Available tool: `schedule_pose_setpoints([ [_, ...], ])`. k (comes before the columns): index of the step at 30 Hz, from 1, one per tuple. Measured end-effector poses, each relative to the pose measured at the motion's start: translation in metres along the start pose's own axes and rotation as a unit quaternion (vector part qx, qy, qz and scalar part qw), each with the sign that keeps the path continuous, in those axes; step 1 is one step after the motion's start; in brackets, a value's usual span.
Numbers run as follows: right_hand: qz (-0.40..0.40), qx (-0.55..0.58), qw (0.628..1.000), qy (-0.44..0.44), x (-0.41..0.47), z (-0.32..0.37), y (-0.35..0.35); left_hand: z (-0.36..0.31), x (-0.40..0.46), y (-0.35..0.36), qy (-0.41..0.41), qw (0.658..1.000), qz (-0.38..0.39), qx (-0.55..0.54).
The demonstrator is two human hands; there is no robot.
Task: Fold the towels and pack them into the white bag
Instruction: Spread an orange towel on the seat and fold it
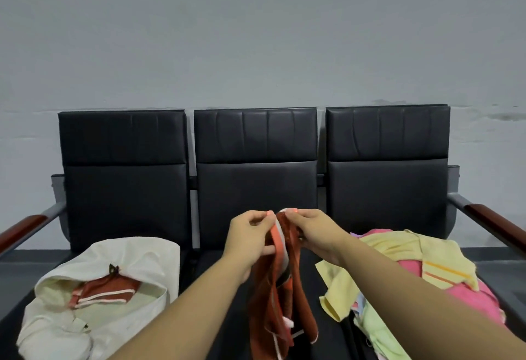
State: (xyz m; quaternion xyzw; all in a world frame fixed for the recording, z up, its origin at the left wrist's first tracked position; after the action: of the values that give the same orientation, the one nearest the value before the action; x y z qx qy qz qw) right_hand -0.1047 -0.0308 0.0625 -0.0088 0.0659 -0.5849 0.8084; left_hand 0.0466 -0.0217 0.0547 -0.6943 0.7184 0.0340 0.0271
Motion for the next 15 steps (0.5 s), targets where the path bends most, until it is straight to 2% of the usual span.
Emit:
schedule_pose_setpoints([
  [6,0.034,-0.017,0.999,-0.012,-0.002,0.009,0.013,-0.011,-0.007,0.006,0.030,0.999,-0.017,0.033],
  [10,0.049,-0.024,0.998,-0.027,-0.006,0.014,0.018,-0.011,-0.008,0.010,0.029,0.997,0.031,0.057],
  [13,-0.013,-0.100,0.993,-0.057,-0.007,0.020,0.009,-0.011,-0.008,0.017,0.028,0.991,0.095,0.084],
  [15,-0.037,-0.116,0.990,-0.070,-0.007,0.021,0.002,-0.011,-0.008,0.013,0.016,0.993,0.101,0.060],
])
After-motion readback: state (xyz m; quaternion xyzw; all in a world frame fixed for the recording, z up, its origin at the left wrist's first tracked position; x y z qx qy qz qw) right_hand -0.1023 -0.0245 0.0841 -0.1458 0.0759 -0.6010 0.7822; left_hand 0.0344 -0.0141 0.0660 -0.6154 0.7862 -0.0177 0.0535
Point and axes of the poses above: each hand's wrist, its own x-axis towards the middle knuckle, its own y-axis out of the palm, z = x × y, the point moved 7 cm from there along x, towards the middle knuckle, and after that the axes turned 4 degrees about z, right-handed, at the moved point
